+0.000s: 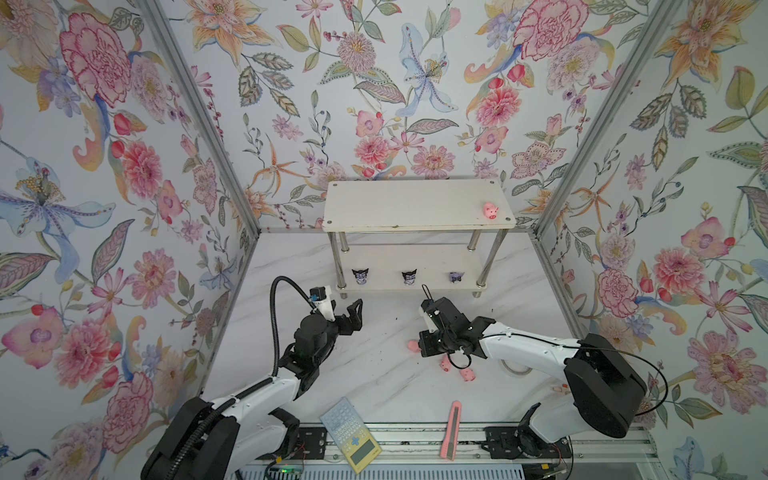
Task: Place and organize the plastic toys onto the shelf
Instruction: 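Close the right gripper on a second pink pig and lift it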
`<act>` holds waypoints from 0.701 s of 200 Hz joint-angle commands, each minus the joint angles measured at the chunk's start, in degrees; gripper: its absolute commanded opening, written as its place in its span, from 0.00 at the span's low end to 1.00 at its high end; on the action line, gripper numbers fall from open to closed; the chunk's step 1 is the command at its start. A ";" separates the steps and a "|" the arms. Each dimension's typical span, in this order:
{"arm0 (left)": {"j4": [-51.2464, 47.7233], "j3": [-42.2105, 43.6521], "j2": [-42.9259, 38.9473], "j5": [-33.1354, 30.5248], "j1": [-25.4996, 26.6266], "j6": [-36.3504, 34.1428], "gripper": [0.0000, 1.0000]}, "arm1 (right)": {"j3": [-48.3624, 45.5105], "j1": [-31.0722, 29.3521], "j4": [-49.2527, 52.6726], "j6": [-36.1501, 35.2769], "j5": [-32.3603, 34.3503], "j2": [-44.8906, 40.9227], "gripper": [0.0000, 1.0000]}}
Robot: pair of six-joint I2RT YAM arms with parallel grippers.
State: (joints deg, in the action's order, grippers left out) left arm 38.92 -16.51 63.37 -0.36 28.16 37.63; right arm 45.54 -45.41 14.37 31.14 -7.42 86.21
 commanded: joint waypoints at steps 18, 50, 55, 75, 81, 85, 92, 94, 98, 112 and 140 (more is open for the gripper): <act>2.05 -0.80 0.79 1.05 0.45 0.95 0.94 | -2.14 -0.75 -0.76 5.24 -2.40 2.23 0.01; 1.76 -0.59 -0.04 1.07 0.48 0.77 0.94 | -2.05 -1.03 -1.45 4.49 -2.20 1.94 0.45; 1.99 -0.38 -0.12 1.04 0.48 0.76 0.94 | -2.09 -1.13 -1.39 4.19 -2.16 1.73 0.51; 2.48 0.08 -0.31 0.75 0.48 0.67 0.94 | -2.51 -1.33 -1.49 2.69 -1.48 0.66 0.60; 2.47 0.03 -0.29 0.73 0.53 0.67 0.94 | -2.63 -1.48 -1.70 2.02 -1.50 0.41 0.61; 2.49 -0.01 -0.14 0.72 0.49 0.64 0.94 | -2.71 -1.61 -2.04 1.58 -1.53 0.22 0.62; 2.51 -0.09 -0.02 0.72 0.49 0.64 0.94 | -2.97 -1.90 -2.64 0.82 -1.72 -0.05 0.64; 2.60 -0.10 -0.01 0.71 0.49 0.64 0.94 | -3.06 -1.95 -3.04 0.63 -1.87 -0.12 0.64; 2.61 -0.16 0.16 0.71 0.35 0.64 0.94 | -3.16 -2.19 -3.70 0.25 -2.09 -0.10 0.65; 3.00 -0.40 0.82 0.88 0.52 0.62 0.95 | -3.44 -3.19 -5.87 -0.87 -2.51 0.51 0.68; 3.85 -0.88 2.32 1.66 0.40 0.84 0.94 | -2.43 -5.42 -7.60 -2.64 -1.10 3.65 0.72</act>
State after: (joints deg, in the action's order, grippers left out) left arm 40.88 -16.51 64.36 -0.12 28.16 38.02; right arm 42.89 -49.10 9.41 31.20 -9.26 87.55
